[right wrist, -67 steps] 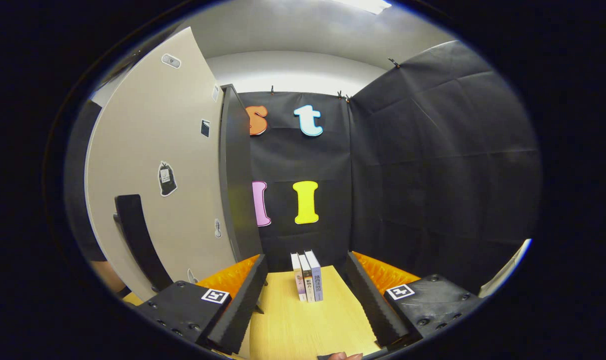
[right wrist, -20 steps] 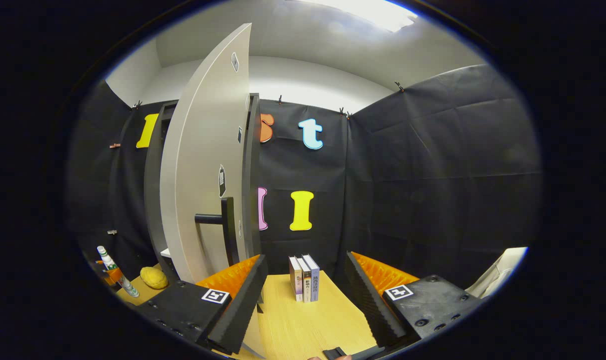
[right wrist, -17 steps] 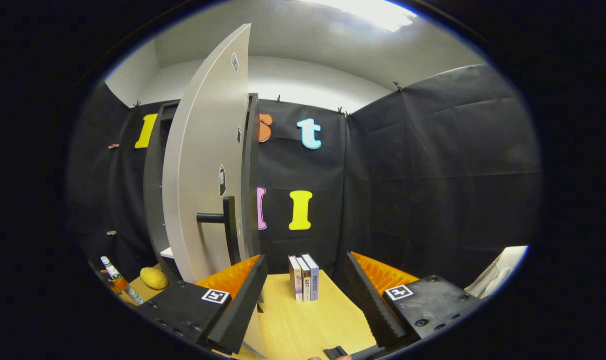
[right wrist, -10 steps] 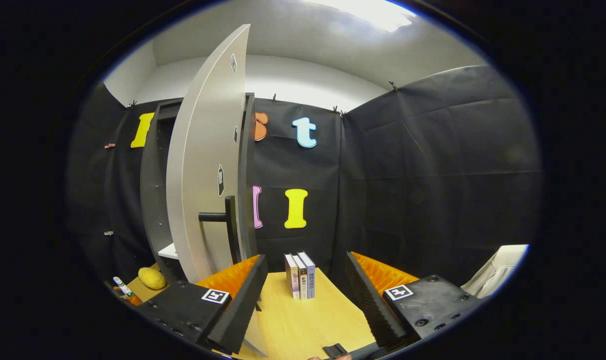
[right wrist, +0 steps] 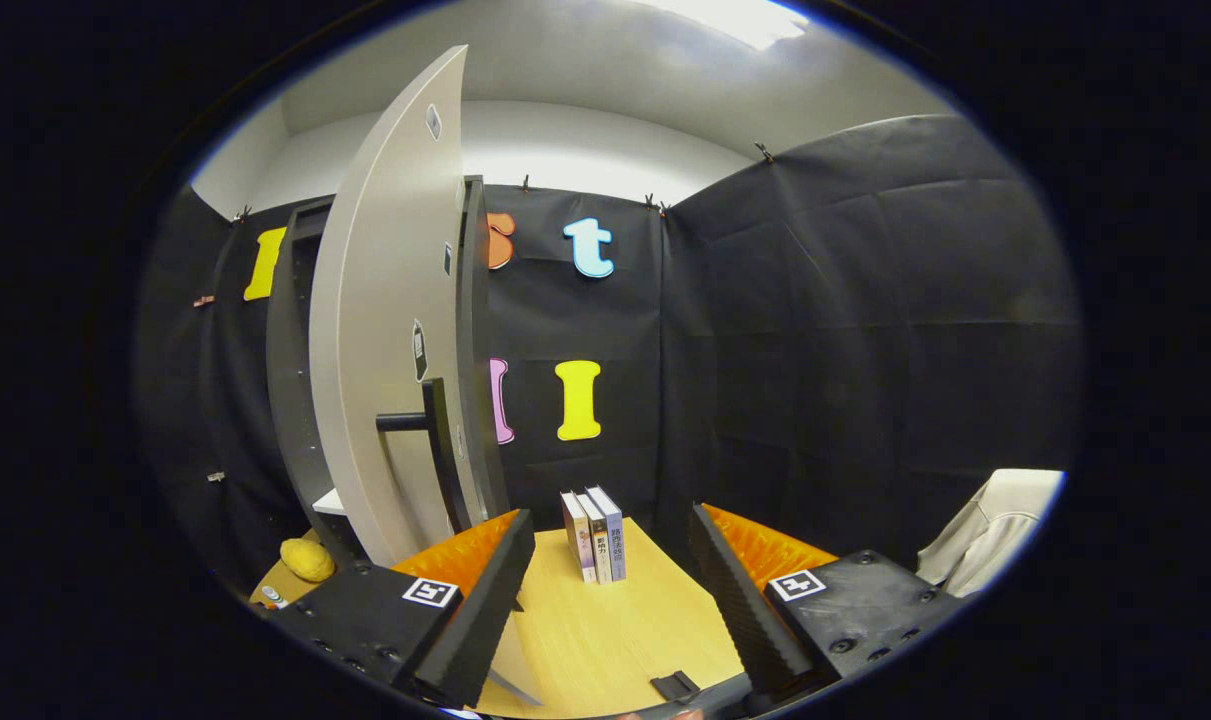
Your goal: Open the cabinet door with the right hand, grasp the bottle in the cabinet with the left hand and place it on the coaster, then close the cabinet door with the right hand.
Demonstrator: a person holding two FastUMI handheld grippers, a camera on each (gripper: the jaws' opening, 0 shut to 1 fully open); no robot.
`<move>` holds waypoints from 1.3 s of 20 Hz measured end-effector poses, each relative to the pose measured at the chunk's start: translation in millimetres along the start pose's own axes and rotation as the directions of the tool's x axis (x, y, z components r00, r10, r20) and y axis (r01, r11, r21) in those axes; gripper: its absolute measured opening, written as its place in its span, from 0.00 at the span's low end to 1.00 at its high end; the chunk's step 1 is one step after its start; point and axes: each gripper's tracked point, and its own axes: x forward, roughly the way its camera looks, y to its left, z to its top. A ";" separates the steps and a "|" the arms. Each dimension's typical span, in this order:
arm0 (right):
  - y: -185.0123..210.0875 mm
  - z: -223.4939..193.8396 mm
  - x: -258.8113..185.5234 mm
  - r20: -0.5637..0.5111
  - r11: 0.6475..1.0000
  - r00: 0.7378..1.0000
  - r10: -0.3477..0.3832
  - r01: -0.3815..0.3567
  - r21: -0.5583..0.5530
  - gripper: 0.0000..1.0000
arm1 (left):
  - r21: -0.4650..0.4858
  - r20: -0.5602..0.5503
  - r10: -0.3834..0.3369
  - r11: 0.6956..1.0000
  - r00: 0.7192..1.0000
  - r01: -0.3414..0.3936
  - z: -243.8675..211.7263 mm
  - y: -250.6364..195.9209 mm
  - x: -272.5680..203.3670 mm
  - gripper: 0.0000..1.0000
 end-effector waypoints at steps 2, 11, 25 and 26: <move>-3.5 -1.5 -1.8 -0.008 1.000 1.000 -0.011 0.011 -0.005 0.97 | 0.003 0.006 -0.007 1.000 1.000 0.007 -6.9 0.7 2.5 0.76; -6.9 -8.5 2.0 -0.027 0.999 0.999 -0.026 0.025 -0.027 0.97 | 0.016 -0.027 -0.020 1.000 0.999 0.020 -25.2 -5.5 8.8 0.79; -4.0 -6.1 12.4 -0.009 0.999 0.999 0.042 -0.042 0.007 0.98 | -0.025 -0.034 0.044 0.999 0.998 -0.045 49.8 -18.7 -37.9 0.95; -0.8 -5.0 12.8 -0.005 0.998 0.998 0.057 -0.056 0.006 0.98 | -0.019 -0.028 0.056 0.998 0.998 -0.056 62.6 -19.8 -43.6 0.95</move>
